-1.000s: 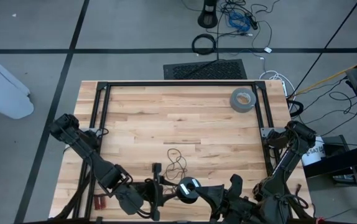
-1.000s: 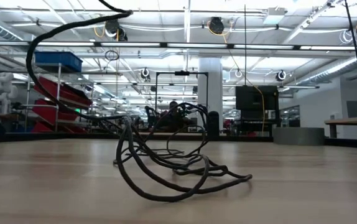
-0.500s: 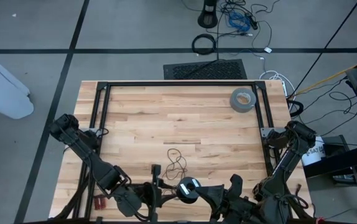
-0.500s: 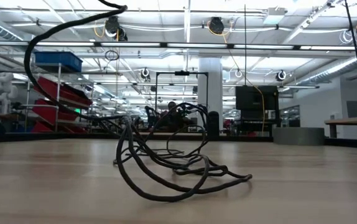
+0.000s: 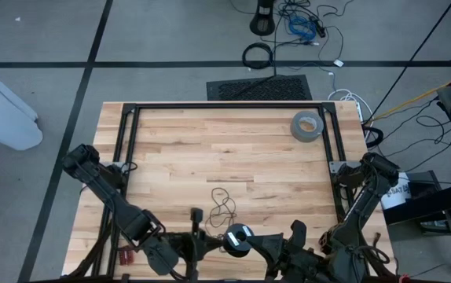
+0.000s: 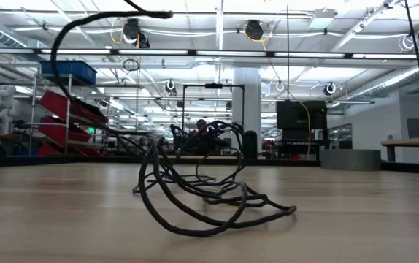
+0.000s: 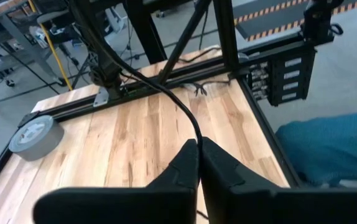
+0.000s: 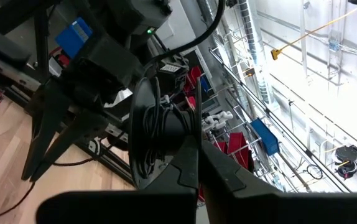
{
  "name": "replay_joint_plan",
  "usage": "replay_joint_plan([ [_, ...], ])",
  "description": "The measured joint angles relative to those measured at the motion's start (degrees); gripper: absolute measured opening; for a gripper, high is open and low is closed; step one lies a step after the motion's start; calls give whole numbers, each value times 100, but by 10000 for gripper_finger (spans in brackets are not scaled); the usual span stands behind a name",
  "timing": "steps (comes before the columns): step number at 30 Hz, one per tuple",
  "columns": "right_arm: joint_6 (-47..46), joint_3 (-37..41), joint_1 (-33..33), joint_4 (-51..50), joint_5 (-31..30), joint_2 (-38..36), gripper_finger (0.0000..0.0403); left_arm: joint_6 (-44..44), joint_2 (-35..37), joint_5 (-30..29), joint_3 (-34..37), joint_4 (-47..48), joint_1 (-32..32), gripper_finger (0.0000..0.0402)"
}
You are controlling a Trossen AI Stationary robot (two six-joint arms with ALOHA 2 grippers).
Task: Coil cords
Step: Uncoil the black wire from the spool
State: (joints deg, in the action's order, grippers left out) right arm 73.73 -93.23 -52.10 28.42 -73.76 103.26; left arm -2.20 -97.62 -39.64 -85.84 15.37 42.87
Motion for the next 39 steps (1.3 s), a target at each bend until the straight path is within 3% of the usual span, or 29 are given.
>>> replay_joint_plan([
  [7,-1,0,0,-19,0,0,0,-46,9,-196,-406,736,264,10],
  [18,-44,0,-2,-37,-2,0,0,141,9,-1622,-780,830,968,10],
  [22,-44,0,0,-41,-4,0,0,234,9,-1832,-923,715,1250,10],
  [39,-64,0,29,-44,-5,0,0,2125,-20,-1796,-930,-1664,1768,10],
])
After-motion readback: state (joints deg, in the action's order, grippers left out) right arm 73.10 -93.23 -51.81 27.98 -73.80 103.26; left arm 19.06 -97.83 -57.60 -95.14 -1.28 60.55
